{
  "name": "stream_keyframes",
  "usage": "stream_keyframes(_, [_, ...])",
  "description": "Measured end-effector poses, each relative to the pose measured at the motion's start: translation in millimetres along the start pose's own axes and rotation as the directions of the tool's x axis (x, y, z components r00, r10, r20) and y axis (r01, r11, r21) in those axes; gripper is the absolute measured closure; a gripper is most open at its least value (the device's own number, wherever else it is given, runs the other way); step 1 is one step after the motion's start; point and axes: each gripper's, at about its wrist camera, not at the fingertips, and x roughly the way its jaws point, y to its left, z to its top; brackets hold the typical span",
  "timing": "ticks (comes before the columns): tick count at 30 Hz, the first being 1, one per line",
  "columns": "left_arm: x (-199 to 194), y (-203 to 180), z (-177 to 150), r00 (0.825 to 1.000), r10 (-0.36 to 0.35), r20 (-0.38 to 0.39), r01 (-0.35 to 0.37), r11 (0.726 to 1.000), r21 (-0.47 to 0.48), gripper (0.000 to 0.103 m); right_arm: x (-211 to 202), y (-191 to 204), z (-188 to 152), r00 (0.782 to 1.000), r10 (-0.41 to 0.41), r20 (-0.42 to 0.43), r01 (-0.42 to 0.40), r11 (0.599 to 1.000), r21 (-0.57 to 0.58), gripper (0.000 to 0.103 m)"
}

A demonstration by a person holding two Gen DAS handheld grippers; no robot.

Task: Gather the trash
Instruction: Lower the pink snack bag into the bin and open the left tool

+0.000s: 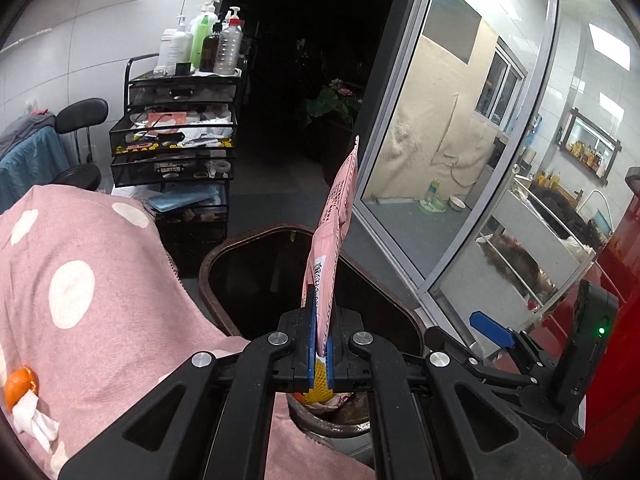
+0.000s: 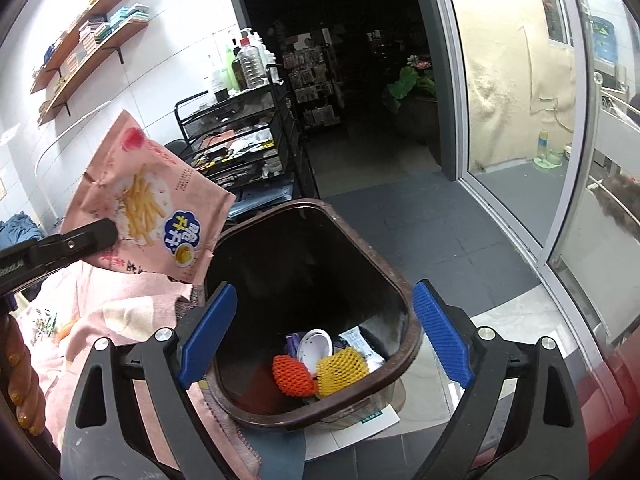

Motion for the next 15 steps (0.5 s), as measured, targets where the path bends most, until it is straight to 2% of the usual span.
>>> stream_keyframes(11, [20, -5, -2, 0.998, 0.021, -0.057, -0.02, 1.0, 0.021, 0.096, -5, -8, 1, 0.999, -0.03, 0.018, 0.029, 0.999, 0.019, 0.013])
stream_keyframes(12, [20, -6, -2, 0.998, 0.025, -0.059, -0.024, 0.999, 0.027, 0.092, -5, -8, 2, 0.999, -0.031, 0.018, 0.031, 0.999, 0.019, 0.013])
stream_keyframes(14, [20, -9, -3, 0.998, 0.035, -0.056, -0.033, 0.999, 0.037, 0.074, -6, -9, 2, 0.999, -0.036, 0.017, 0.036, 0.999, 0.018, 0.012])
stream_keyframes(15, [19, -10, -4, 0.998, 0.043, -0.046, -0.041, 0.998, 0.042, 0.055, -6, -9, 1, 0.999, -0.037, 0.017, 0.037, 0.999, 0.019, 0.012])
